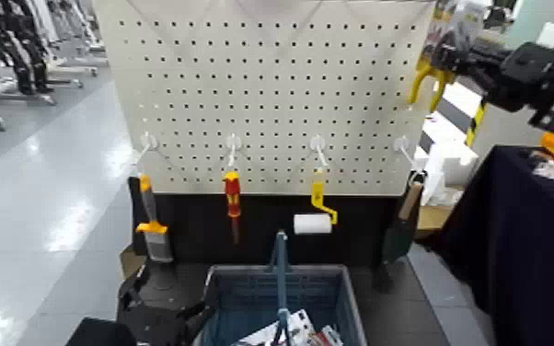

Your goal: Put the yellow pliers into the crate.

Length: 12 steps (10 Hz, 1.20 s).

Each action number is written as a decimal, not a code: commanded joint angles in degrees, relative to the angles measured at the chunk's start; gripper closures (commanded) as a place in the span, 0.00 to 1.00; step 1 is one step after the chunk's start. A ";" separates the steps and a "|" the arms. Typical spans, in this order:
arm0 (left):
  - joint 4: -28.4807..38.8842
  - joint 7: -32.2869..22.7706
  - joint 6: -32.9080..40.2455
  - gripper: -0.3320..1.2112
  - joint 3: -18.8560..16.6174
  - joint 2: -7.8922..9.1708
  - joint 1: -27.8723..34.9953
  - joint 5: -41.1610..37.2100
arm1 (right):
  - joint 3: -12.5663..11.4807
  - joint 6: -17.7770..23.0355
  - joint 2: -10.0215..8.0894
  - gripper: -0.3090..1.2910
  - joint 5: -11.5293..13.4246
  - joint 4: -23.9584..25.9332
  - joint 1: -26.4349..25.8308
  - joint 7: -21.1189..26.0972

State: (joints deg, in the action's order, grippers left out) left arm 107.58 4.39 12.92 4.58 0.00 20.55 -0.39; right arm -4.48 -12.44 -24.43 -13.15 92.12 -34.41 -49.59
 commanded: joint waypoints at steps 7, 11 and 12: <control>0.00 0.00 -0.35 0.30 0.08 -0.26 0.01 -0.22 | -4.66 -5.40 0.96 0.86 0.76 12.03 5.84 -0.16; 0.09 -0.26 -1.23 0.30 1.05 0.70 -0.78 -0.14 | -10.72 -11.29 6.23 0.86 0.67 24.77 16.74 -0.42; 0.09 -0.61 -1.49 0.30 1.49 1.14 -0.95 -0.14 | -11.87 -11.64 8.17 0.86 -0.03 26.27 19.90 -0.16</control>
State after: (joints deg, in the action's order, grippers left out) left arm 107.66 3.80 11.58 5.77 0.86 19.73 -0.53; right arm -15.59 -23.74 -17.39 -12.82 117.31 -16.51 -49.78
